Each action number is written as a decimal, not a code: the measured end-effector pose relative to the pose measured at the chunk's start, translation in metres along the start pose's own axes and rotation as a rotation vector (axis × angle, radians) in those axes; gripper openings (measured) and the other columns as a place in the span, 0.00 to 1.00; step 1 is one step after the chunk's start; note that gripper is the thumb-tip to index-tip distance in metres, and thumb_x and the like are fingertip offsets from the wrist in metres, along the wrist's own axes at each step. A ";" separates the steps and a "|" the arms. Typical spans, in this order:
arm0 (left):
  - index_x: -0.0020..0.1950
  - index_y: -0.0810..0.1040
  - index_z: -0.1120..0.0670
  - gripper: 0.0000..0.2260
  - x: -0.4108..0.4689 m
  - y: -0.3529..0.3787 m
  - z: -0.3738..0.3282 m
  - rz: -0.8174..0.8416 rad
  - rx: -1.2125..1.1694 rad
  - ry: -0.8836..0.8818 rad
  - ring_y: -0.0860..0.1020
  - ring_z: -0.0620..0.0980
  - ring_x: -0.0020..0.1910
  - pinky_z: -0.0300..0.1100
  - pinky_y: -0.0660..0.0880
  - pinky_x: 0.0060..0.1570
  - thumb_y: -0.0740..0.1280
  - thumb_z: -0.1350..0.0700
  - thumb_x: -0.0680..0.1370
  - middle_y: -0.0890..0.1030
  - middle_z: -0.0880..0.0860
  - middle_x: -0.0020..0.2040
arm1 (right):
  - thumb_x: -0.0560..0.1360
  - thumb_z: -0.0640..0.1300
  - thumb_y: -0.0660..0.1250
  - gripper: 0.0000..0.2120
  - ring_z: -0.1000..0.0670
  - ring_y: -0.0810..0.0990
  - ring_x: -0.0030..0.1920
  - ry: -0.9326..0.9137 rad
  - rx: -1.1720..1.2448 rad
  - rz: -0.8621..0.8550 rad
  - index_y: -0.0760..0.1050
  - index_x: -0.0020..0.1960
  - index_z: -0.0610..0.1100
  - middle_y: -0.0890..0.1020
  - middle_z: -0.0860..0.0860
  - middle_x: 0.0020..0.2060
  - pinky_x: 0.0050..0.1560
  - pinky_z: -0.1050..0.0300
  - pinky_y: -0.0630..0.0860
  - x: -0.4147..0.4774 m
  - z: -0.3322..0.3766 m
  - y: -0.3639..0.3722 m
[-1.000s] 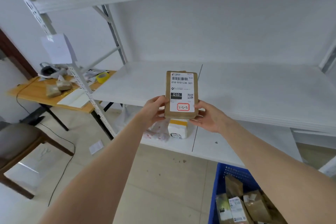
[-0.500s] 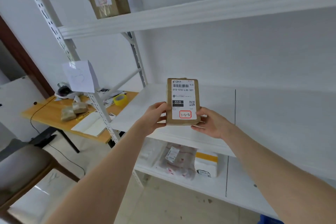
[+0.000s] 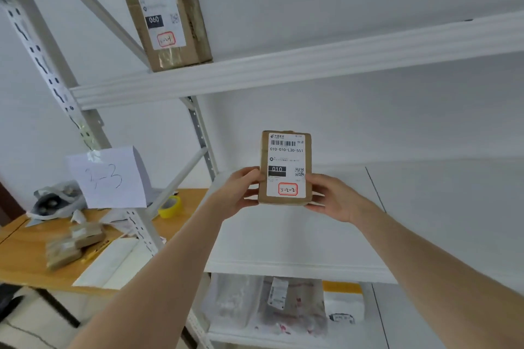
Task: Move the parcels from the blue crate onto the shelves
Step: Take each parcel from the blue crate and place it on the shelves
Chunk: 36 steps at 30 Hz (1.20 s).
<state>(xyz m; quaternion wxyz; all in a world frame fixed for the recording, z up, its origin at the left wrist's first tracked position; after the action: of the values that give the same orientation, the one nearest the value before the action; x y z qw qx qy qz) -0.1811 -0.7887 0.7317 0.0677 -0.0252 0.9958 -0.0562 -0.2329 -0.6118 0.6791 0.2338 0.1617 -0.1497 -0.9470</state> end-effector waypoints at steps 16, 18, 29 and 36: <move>0.65 0.70 0.54 0.17 -0.004 -0.063 -0.058 0.324 0.019 0.099 0.81 0.54 0.50 0.48 0.76 0.56 0.64 0.63 0.77 0.83 0.55 0.53 | 0.74 0.38 0.68 0.18 0.44 0.82 0.52 -0.225 -0.055 -0.228 0.72 0.64 0.40 0.83 0.45 0.52 0.52 0.51 0.78 -0.040 0.043 0.080; 0.64 0.70 0.53 0.16 -0.012 -0.061 -0.066 0.325 0.026 0.109 0.81 0.53 0.50 0.48 0.76 0.56 0.64 0.63 0.77 0.83 0.54 0.52 | 0.74 0.38 0.68 0.18 0.44 0.82 0.52 -0.241 -0.072 -0.230 0.72 0.64 0.40 0.83 0.45 0.52 0.52 0.50 0.78 -0.051 0.050 0.084; 0.64 0.71 0.53 0.16 -0.083 -0.045 -0.155 0.304 0.064 0.290 0.80 0.54 0.50 0.50 0.75 0.57 0.64 0.62 0.77 0.82 0.53 0.52 | 0.75 0.38 0.67 0.13 0.45 0.82 0.50 -0.422 -0.161 -0.232 0.73 0.59 0.42 0.82 0.44 0.53 0.53 0.50 0.78 -0.139 0.125 0.115; 0.60 0.74 0.52 0.14 -0.117 -0.054 -0.235 0.248 0.036 0.438 0.79 0.53 0.48 0.46 0.77 0.51 0.63 0.63 0.76 0.82 0.52 0.49 | 0.74 0.39 0.67 0.12 0.46 0.82 0.47 -0.574 -0.235 -0.231 0.74 0.57 0.44 0.84 0.46 0.49 0.52 0.51 0.78 -0.172 0.201 0.151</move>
<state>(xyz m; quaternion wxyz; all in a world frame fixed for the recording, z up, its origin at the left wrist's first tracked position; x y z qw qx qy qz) -0.0952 -0.8096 0.9847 -0.1428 0.1114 0.9810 -0.0694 -0.1051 -0.6136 0.9555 0.0902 -0.1237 -0.0798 -0.9850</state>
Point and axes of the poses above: each hand's wrist, its own x-axis towards the middle knuckle, its own y-axis out of the palm, z = x × y, the point moved 8 cm from there along x, towards the middle knuckle
